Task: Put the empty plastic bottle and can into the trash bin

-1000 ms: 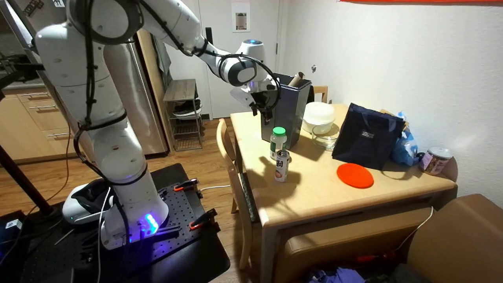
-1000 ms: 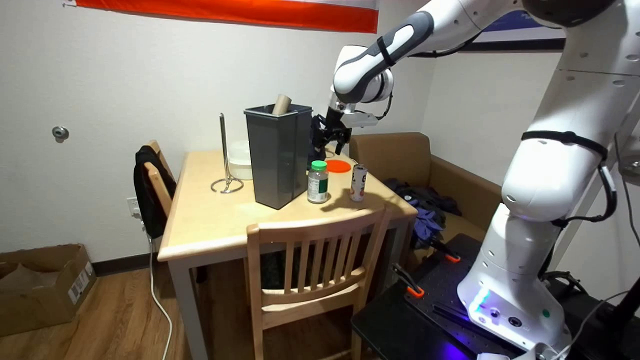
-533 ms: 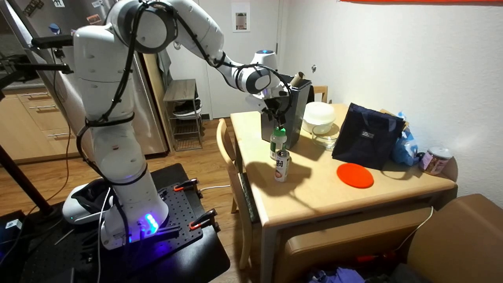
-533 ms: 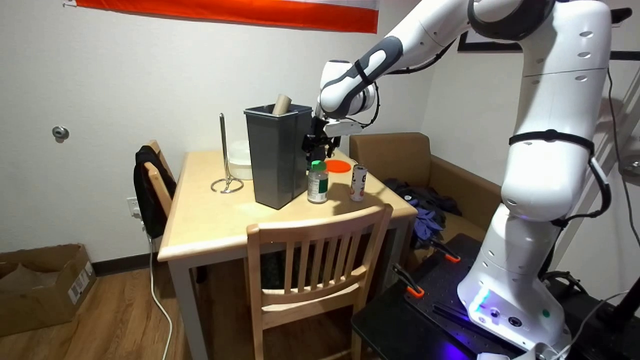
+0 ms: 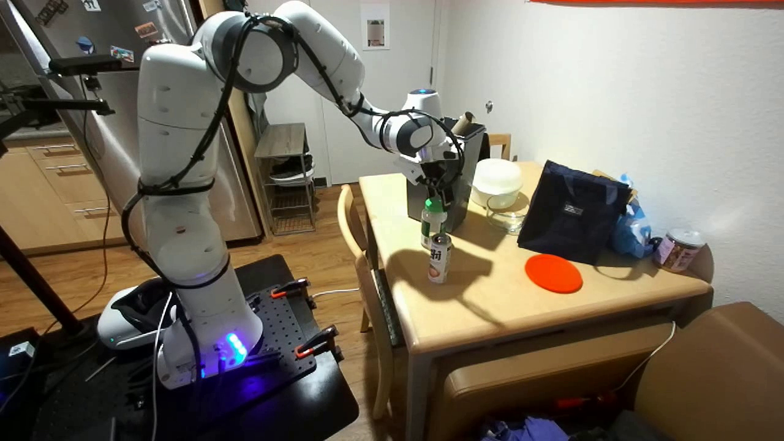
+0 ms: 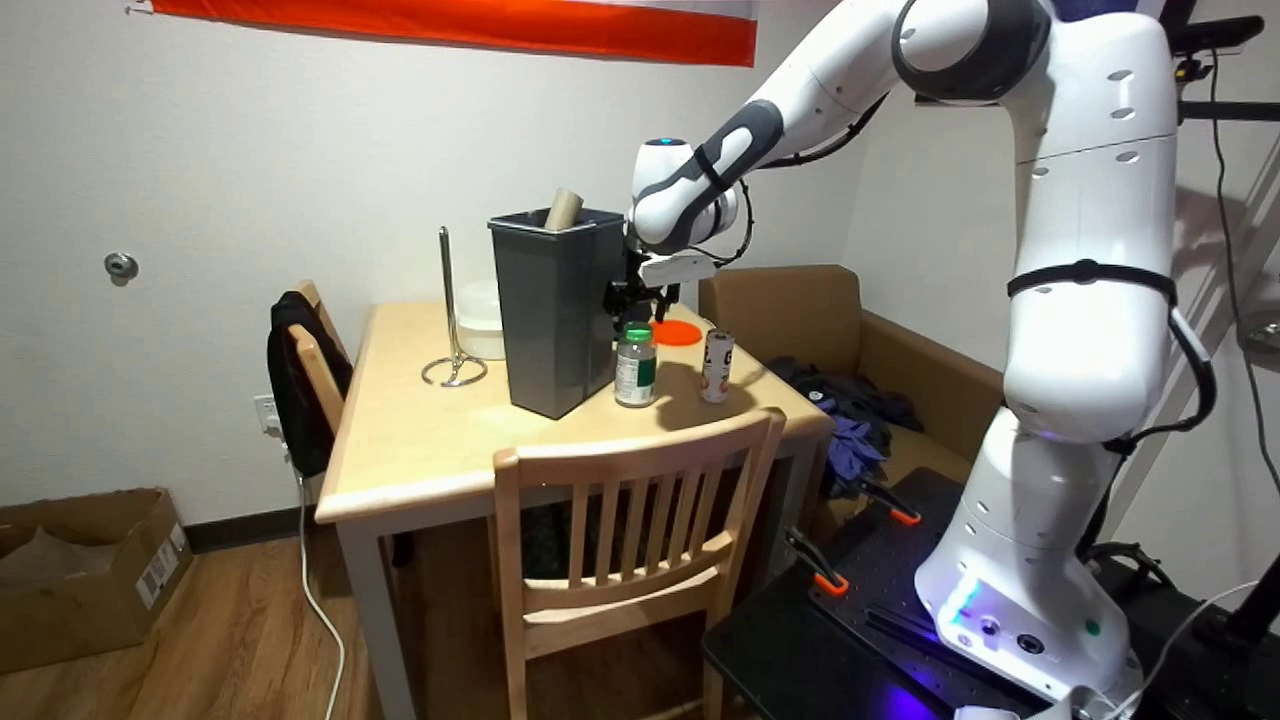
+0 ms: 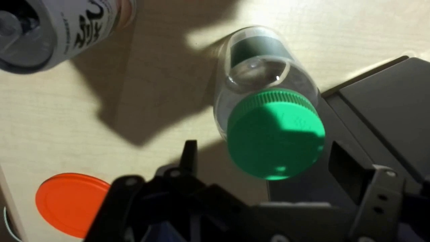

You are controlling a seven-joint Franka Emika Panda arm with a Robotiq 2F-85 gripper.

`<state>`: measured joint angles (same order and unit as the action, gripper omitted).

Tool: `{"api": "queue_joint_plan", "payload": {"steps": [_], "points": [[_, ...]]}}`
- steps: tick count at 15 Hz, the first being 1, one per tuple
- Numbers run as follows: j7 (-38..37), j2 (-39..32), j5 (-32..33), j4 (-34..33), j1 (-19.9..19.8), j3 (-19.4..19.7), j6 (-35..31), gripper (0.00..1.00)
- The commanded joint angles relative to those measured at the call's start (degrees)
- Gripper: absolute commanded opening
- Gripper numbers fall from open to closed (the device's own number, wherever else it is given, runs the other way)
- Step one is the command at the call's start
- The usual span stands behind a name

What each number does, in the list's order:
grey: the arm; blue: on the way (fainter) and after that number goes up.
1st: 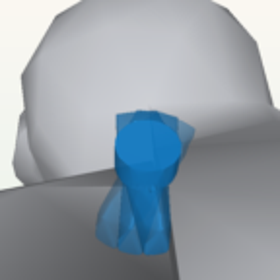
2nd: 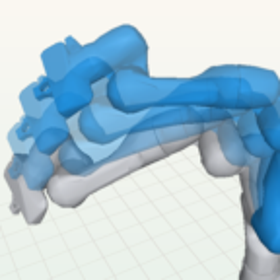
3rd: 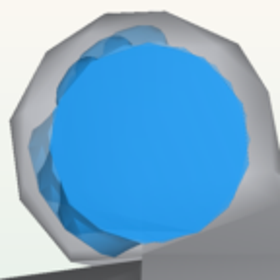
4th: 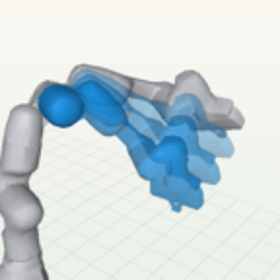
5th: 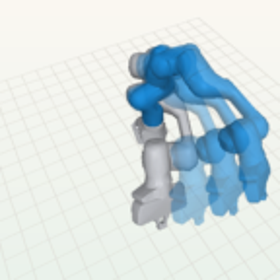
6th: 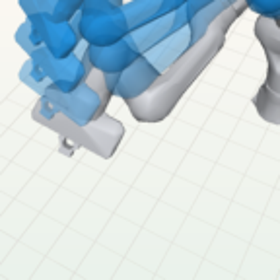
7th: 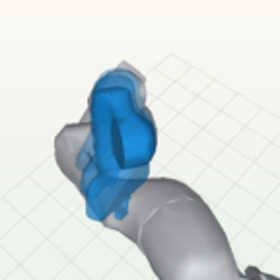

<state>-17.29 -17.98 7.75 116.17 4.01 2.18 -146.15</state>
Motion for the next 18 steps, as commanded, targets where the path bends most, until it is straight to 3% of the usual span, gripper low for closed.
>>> {"api": "queue_joint_plan", "payload": {"steps": [1,3,5,7,13,18], "points": [[-1.4,-1.6,-0.2,-0.7,0.6,1.0,1.2,0.74],[-1.5,-1.8,-0.4,-0.1,0.5,1.4,1.0,0.69],[-1.1,-1.4,-1.7,0.3,0.0,1.4,0.7,0.52],[-1.6,-0.6,-2.1,0.5,-0.1,1.8,0.4,0.44],[-4.2,3.2,1.0,1.8,1.4,3.6,3.1,0.42],[-4.7,14.4,5.7,5.4,1.8,2.9,10.2,0.42]]}}
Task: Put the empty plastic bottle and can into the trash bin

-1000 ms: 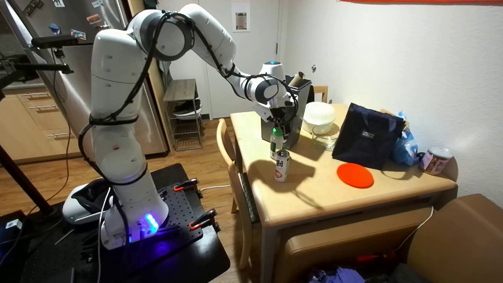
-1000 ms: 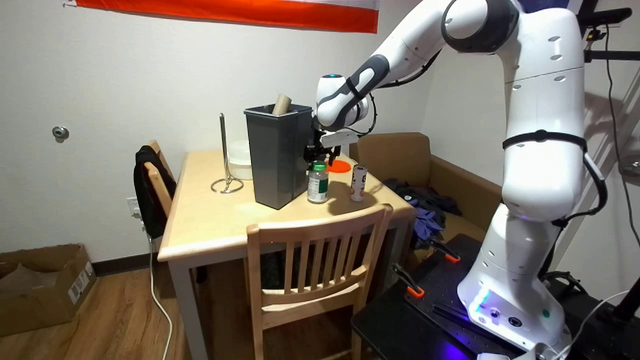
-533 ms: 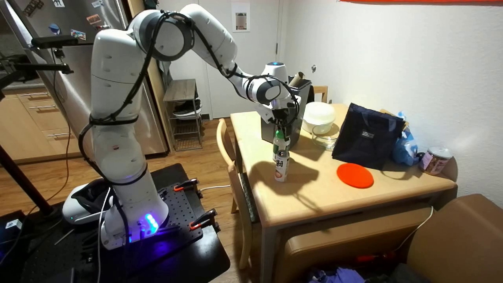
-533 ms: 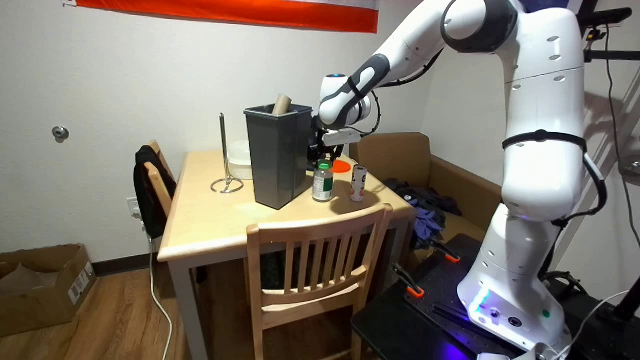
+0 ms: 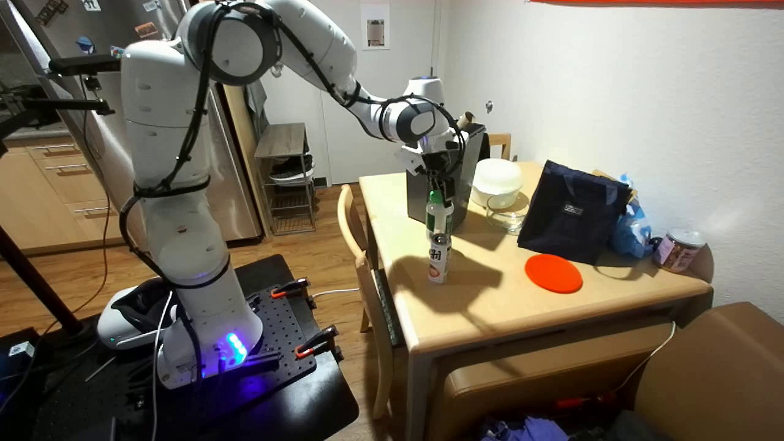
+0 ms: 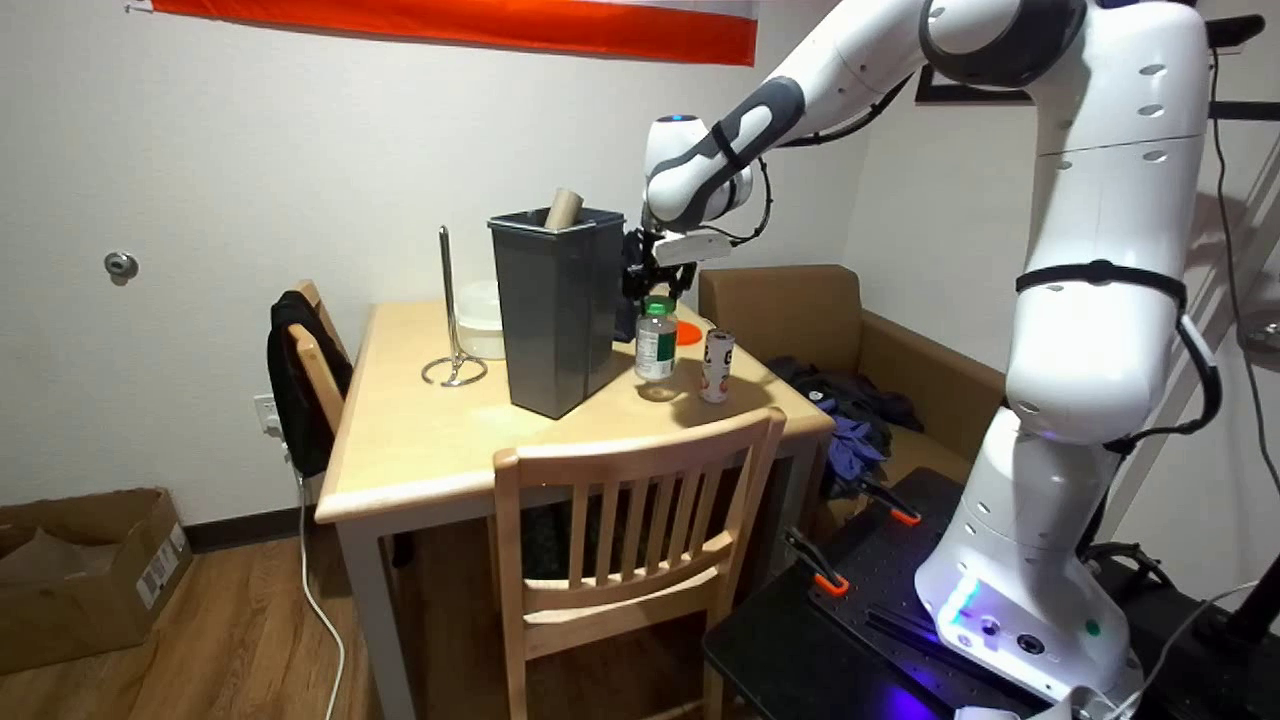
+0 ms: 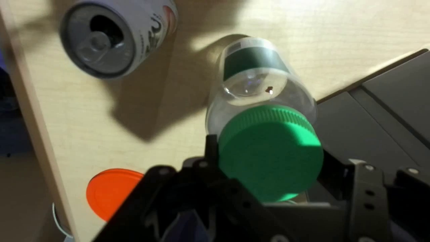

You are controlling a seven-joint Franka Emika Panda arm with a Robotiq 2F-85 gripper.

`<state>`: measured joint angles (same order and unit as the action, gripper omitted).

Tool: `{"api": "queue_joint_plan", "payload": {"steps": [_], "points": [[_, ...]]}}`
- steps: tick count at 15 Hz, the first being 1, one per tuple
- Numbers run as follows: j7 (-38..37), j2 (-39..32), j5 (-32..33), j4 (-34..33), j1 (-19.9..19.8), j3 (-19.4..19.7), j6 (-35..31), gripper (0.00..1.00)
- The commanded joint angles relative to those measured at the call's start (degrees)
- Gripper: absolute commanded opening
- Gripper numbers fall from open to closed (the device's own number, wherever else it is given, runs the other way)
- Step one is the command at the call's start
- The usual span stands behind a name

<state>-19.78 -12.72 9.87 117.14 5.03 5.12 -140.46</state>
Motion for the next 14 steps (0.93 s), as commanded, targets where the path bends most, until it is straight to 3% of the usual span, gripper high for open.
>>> {"api": "queue_joint_plan", "payload": {"steps": [1,4,9,14], "points": [[-2.4,11.4,4.8,4.8,0.5,-0.6,5.9,0.42],[-3.1,19.0,8.4,6.1,-0.4,-2.9,9.7,0.42],[-1.3,27.5,8.9,4.3,-1.7,-7.5,14.4,0.42],[0.4,28.5,6.4,-1.3,-1.6,-11.2,15.6,0.42]]}}
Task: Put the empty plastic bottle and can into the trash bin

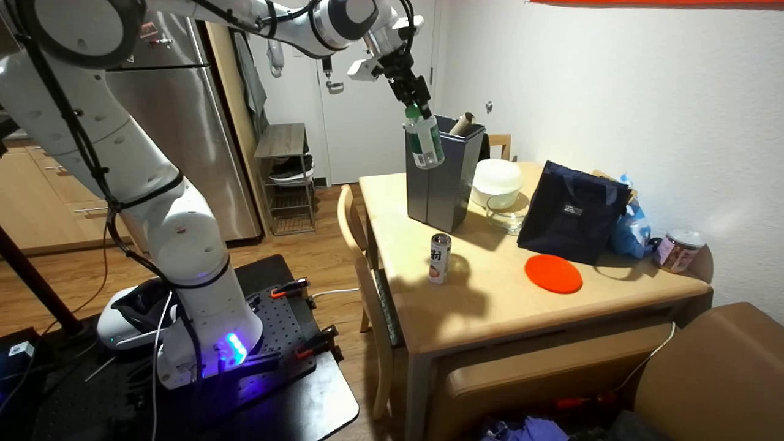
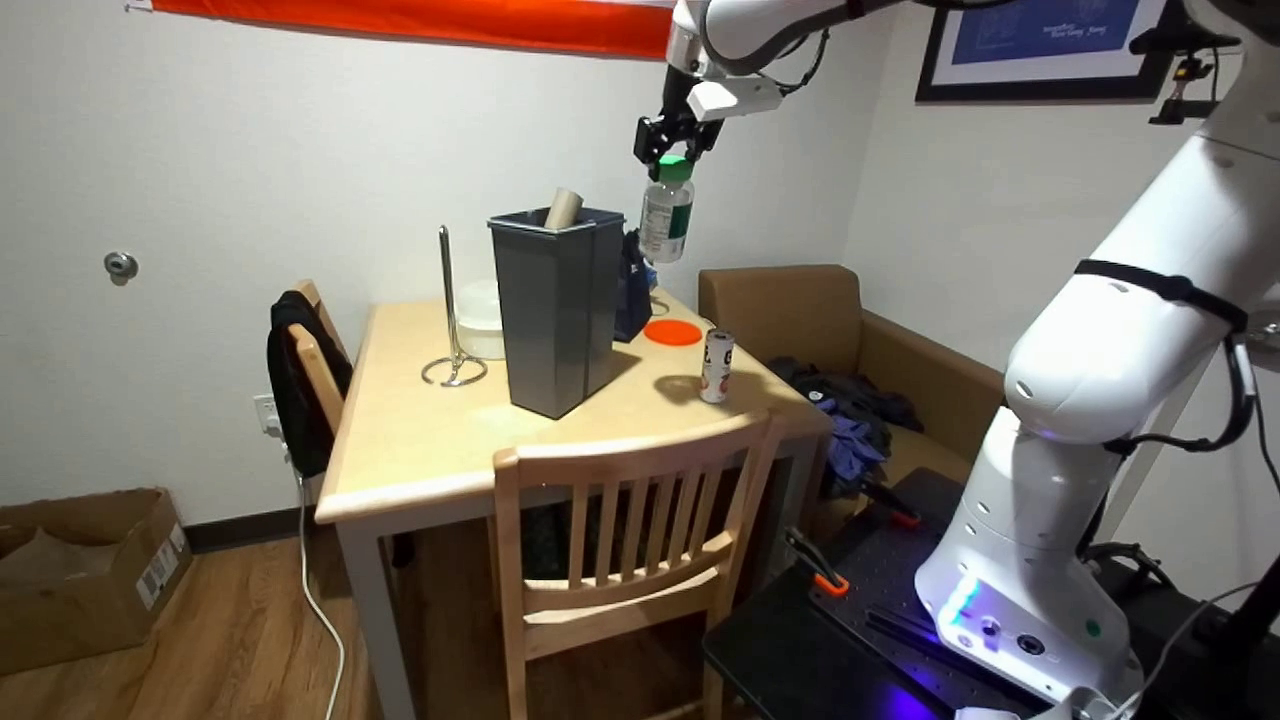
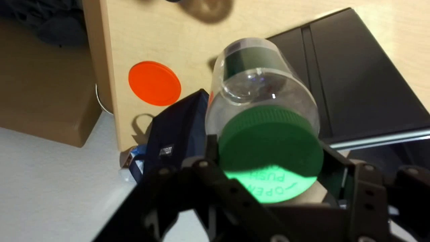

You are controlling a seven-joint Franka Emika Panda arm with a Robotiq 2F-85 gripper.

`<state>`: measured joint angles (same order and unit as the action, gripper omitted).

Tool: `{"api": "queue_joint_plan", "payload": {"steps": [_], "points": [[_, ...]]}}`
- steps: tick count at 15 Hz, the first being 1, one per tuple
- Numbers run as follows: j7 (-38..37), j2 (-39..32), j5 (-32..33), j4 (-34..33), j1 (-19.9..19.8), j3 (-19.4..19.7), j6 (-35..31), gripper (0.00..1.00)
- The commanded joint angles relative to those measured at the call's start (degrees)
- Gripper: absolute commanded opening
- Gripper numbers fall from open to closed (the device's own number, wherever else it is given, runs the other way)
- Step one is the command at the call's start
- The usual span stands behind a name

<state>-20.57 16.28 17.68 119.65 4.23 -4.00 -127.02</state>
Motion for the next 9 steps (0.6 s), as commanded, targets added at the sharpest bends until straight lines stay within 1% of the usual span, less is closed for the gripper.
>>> {"api": "queue_joint_plan", "payload": {"steps": [1,3,4,5,6,9], "points": [[1.2,-0.9,-2.4,-5.3,-0.6,-2.5,2.3,0.42],[1.2,-1.2,-4.0,-7.2,-0.4,-3.1,1.8,0.42],[1.8,-1.1,-5.0,-7.4,-0.3,-3.1,0.4,0.42],[1.3,-0.6,-4.7,-6.7,-0.6,-3.4,-1.5,0.42],[0.5,-0.3,-4.0,-5.7,-1.0,-3.8,-0.2,0.67],[0.5,-0.3,-4.0,-6.1,-1.0,-3.8,-0.7,0.67]]}}
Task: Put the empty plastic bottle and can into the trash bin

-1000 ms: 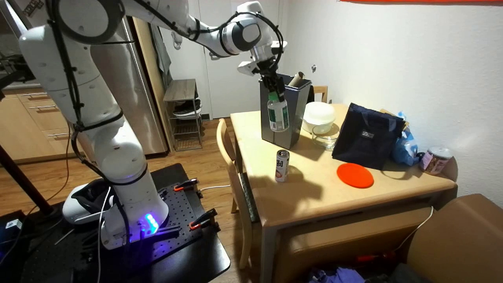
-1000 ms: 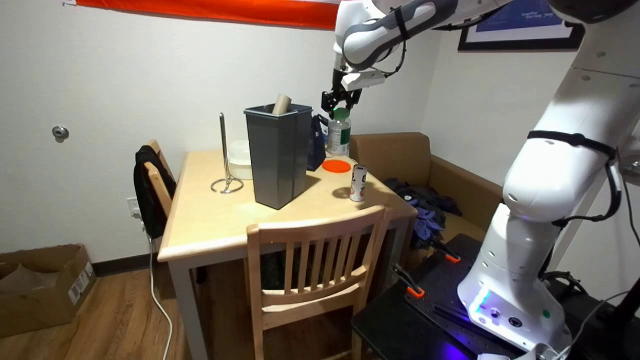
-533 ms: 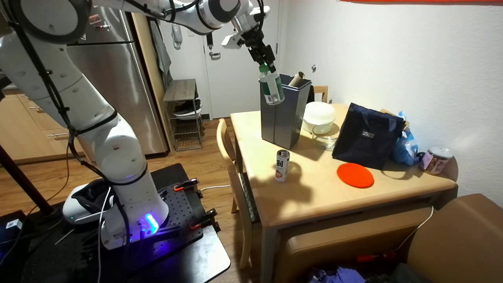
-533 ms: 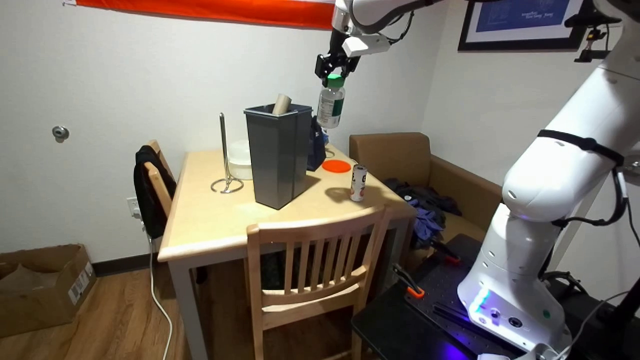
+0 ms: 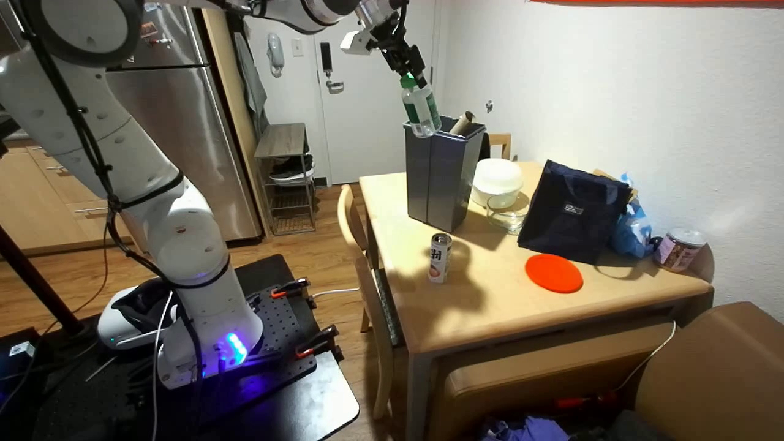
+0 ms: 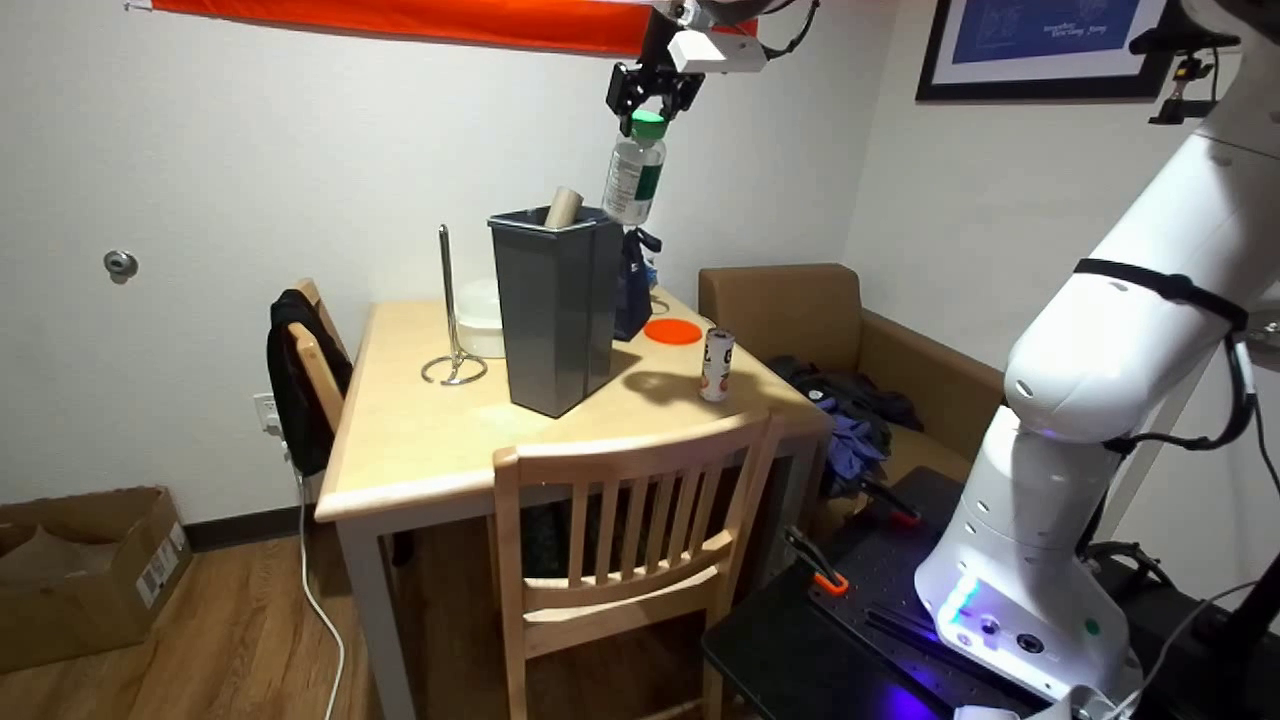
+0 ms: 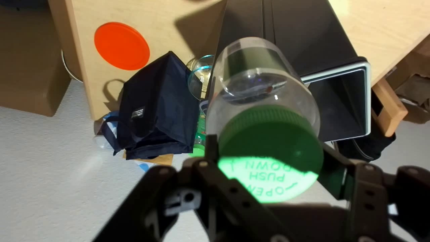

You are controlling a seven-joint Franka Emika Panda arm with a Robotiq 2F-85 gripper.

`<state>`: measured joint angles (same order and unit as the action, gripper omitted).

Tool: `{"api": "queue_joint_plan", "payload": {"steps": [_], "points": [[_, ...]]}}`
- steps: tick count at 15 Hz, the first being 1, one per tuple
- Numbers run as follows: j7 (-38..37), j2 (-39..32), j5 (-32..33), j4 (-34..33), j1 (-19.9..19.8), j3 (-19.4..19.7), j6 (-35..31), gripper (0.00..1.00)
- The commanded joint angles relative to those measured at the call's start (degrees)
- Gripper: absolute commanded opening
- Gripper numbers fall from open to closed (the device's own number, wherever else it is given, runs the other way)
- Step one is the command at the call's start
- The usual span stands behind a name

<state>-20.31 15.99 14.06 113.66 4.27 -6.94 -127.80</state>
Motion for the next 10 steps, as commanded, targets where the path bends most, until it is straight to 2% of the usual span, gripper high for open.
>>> {"api": "queue_joint_plan", "payload": {"steps": [1,3,4,10], "points": [[0.3,0.0,-0.4,-0.2,-1.0,-0.9,0.1,0.67],[0.3,-0.1,-0.4,-0.2,-1.0,-0.9,0.1,0.67],[0.3,-0.3,-0.2,-1.2,-0.9,-1.2,1.3,0.42],[0.9,-1.7,5.6,-12.0,-0.3,-5.2,8.0,0.42]]}}
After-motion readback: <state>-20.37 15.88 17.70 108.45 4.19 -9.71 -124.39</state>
